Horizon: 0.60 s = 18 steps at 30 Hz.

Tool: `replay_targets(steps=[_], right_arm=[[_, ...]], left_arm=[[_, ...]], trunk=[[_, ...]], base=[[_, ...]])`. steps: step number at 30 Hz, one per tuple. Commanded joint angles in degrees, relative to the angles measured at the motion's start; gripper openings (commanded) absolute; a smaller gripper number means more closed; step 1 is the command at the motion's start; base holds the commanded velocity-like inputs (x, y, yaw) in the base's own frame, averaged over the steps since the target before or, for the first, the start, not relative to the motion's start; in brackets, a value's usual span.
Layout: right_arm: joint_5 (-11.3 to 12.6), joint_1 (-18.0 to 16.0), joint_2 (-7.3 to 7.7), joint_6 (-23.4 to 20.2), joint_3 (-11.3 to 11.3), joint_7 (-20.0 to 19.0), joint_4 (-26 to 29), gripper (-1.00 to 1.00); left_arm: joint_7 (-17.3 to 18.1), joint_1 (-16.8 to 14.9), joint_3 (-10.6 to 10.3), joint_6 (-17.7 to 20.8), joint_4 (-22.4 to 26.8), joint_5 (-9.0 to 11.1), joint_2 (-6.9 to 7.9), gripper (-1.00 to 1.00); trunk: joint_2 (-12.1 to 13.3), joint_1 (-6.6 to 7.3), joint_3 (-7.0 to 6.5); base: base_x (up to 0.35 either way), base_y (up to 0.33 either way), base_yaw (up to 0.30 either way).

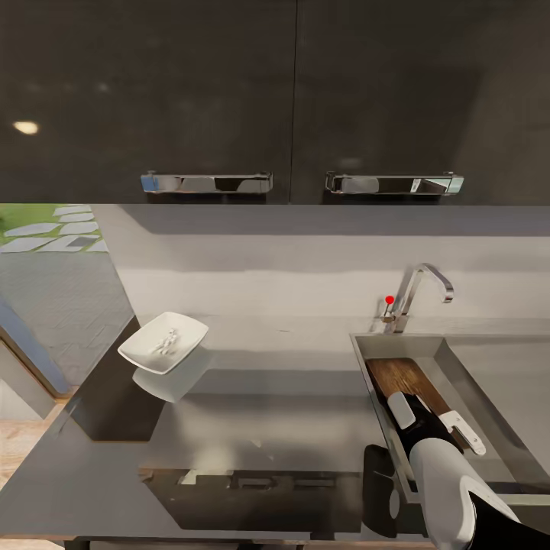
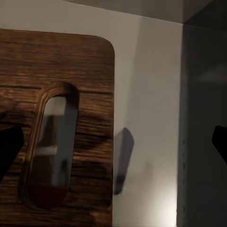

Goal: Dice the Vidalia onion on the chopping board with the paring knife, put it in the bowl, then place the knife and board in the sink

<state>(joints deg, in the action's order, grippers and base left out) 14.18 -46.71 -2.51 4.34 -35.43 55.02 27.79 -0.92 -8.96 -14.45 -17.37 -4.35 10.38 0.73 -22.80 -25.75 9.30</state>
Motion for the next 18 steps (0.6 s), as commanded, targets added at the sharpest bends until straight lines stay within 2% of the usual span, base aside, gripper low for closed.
replay_targets(steps=[1,14,18], right_arm=[[0.32,-0.05,-0.04,0.47,-0.11,0.0,0.07,1.0],[0.37,-0.05,-0.12,0.34,0.07,0.16,1.32,1.0],[0.29,-0.05,-0.12,-0.53,0.27,0.17,4.11,1.0]], left_arm=[[-0.05,-0.09,-0.49,-0.38,-0.22,0.43,-0.03,1.0],[-0.05,-0.09,-0.49,-0.32,-0.22,0.43,-0.03,1.0],[-0.05,-0.09,-0.49,-0.3,-0.22,0.43,-0.03,1.0]], trunk=[[-0.12,-0.03,0.12],[-0.12,-0.03,0.12],[-0.12,-0.03,0.12]], base=[[0.0,0.0,0.0],[0.0,0.0,0.0],[0.0,0.0,0.0]])
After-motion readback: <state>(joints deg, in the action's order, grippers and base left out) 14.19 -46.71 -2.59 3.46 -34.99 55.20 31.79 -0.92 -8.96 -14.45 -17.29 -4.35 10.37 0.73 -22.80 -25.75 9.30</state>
